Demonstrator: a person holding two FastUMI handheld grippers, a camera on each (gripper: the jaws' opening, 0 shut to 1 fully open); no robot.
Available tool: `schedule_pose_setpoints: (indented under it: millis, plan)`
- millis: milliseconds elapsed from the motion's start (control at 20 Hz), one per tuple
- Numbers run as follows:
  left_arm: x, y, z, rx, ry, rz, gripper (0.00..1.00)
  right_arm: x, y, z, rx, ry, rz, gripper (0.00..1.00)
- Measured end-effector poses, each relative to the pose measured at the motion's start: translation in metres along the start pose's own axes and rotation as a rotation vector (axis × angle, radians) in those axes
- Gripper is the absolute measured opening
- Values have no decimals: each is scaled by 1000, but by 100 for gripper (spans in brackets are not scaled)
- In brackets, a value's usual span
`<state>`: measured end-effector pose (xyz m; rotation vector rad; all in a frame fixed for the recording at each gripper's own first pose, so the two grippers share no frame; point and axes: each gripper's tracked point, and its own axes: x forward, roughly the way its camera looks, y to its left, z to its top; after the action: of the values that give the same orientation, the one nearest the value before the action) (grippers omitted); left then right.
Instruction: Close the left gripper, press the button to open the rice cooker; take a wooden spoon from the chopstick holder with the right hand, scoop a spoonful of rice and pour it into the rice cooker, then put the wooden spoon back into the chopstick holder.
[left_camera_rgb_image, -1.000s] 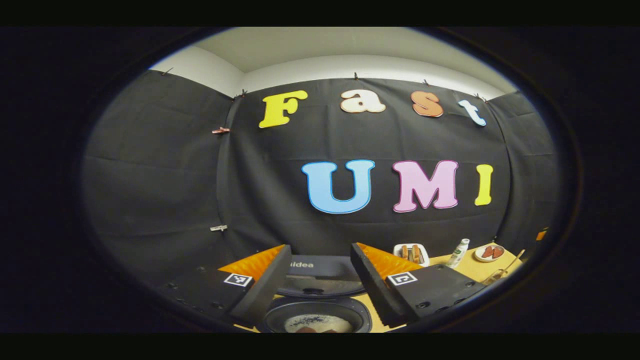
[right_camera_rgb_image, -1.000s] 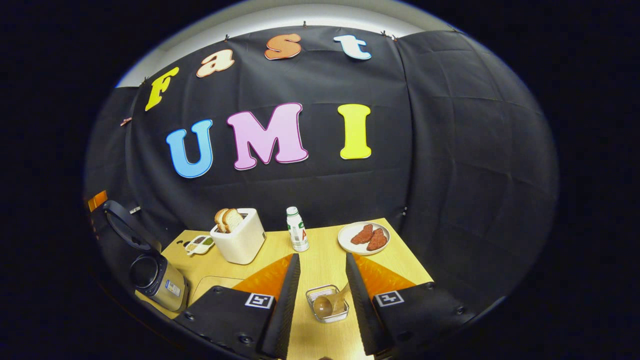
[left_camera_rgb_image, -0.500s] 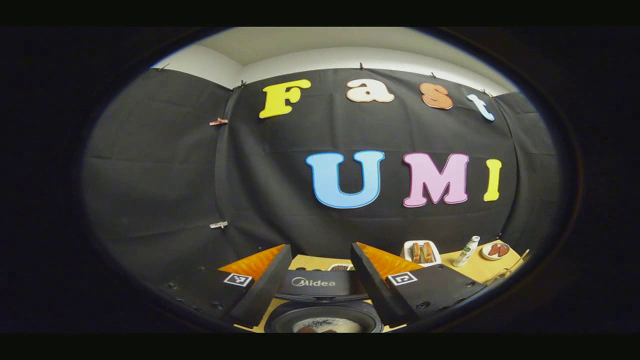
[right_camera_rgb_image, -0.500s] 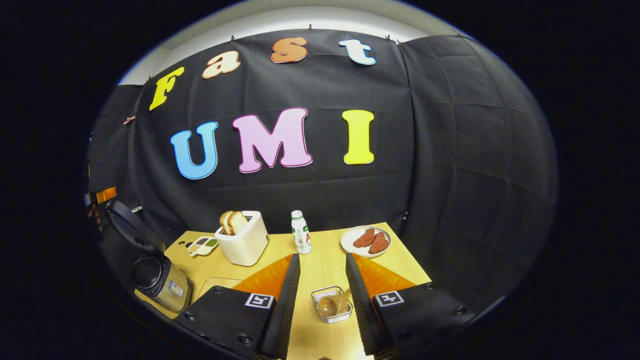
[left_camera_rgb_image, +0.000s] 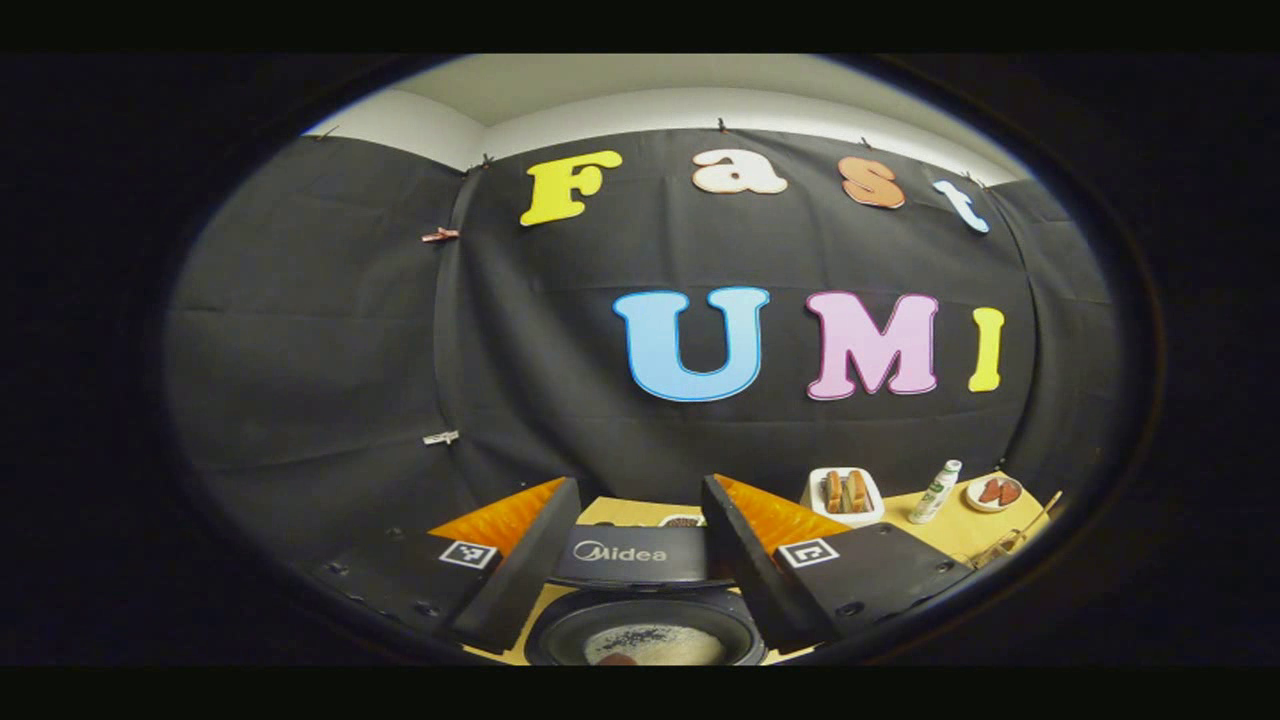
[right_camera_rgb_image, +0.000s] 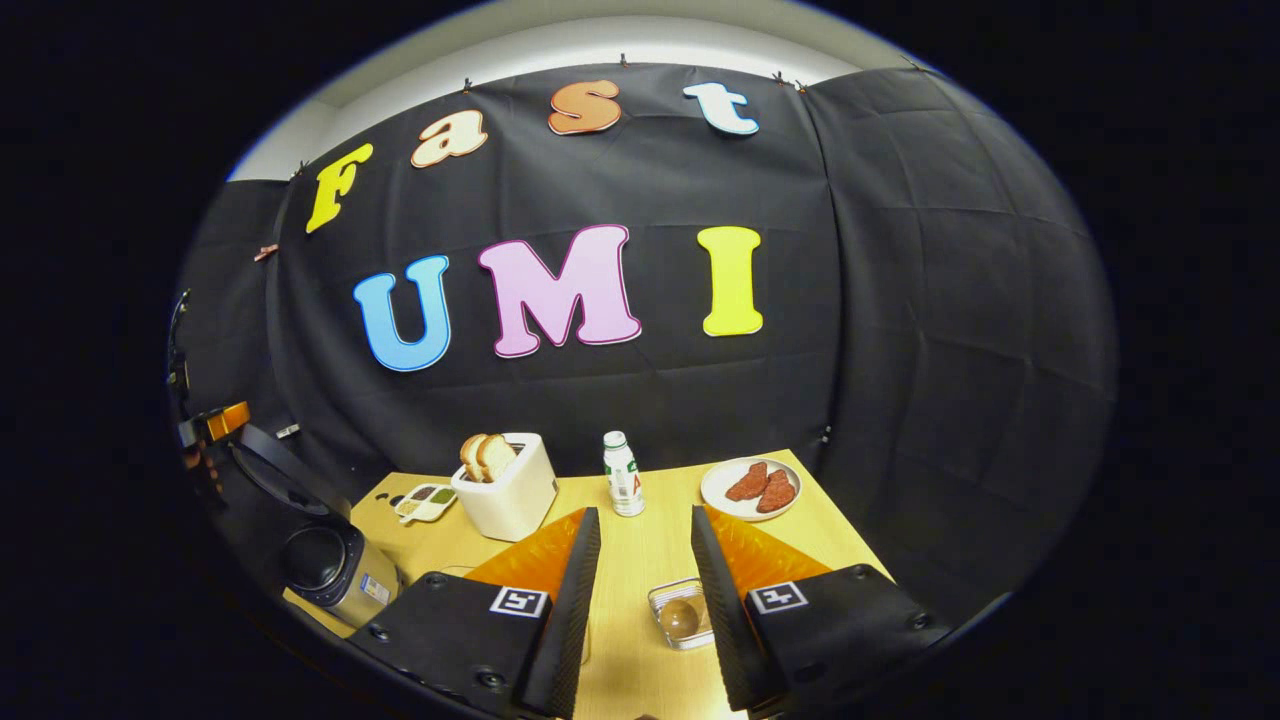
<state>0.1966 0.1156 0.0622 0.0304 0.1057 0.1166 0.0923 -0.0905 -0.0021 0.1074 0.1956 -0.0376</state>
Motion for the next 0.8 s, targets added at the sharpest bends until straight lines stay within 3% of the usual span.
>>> schedule_pose_setpoints:
  millis: [800]
  plan:
    - [-81,1,-67,-7,91,-19,88,0,35,-12,-17,37,95,58]
